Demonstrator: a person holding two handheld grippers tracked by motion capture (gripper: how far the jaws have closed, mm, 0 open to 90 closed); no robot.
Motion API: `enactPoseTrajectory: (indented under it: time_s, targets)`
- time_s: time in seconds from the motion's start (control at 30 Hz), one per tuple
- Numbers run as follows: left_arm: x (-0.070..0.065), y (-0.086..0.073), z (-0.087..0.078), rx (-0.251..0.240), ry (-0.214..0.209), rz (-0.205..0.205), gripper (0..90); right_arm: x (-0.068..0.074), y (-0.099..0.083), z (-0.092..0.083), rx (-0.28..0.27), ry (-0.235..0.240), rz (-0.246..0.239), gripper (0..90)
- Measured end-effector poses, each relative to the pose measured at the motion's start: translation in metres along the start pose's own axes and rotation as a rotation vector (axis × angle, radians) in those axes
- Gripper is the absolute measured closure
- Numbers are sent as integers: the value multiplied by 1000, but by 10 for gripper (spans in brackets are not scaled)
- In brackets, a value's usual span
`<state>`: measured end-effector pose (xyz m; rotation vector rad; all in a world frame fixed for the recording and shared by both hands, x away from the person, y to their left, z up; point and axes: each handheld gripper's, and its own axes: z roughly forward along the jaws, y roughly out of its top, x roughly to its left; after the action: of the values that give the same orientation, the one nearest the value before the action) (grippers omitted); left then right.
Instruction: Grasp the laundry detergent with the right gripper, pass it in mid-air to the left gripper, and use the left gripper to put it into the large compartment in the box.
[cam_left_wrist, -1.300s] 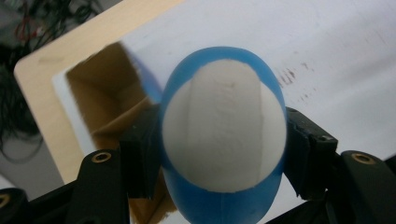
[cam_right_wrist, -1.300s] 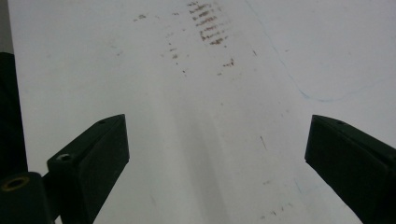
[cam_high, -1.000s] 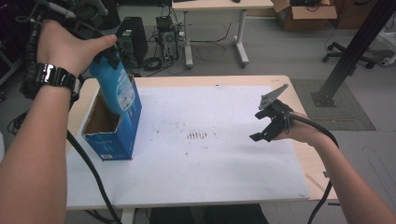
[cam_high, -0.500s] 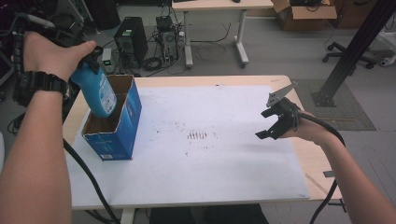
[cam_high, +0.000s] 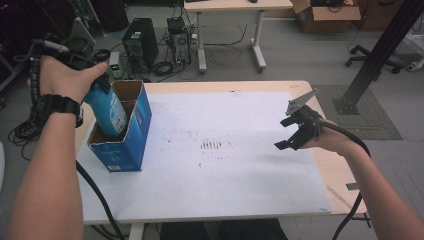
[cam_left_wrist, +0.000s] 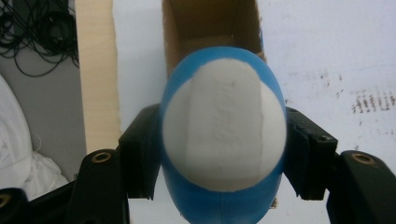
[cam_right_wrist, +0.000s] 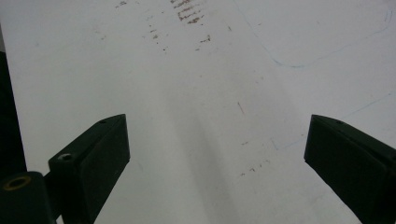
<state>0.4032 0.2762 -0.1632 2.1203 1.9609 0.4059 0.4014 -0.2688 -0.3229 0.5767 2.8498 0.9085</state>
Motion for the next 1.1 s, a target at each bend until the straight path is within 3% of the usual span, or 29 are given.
enactPoseTrajectory:
  time_s: [0.2,0.43,1.1]
  targets:
    - [0,-8,30,26,-10,-1,381,1,0,0,8,2,-3,65]
    - [0,-14,52,46,-21,-2,381,2,-1,0,18,6,-3,67]
    - [-8,-26,88,68,-7,16,381,3,-2,6,28,15,2,67]
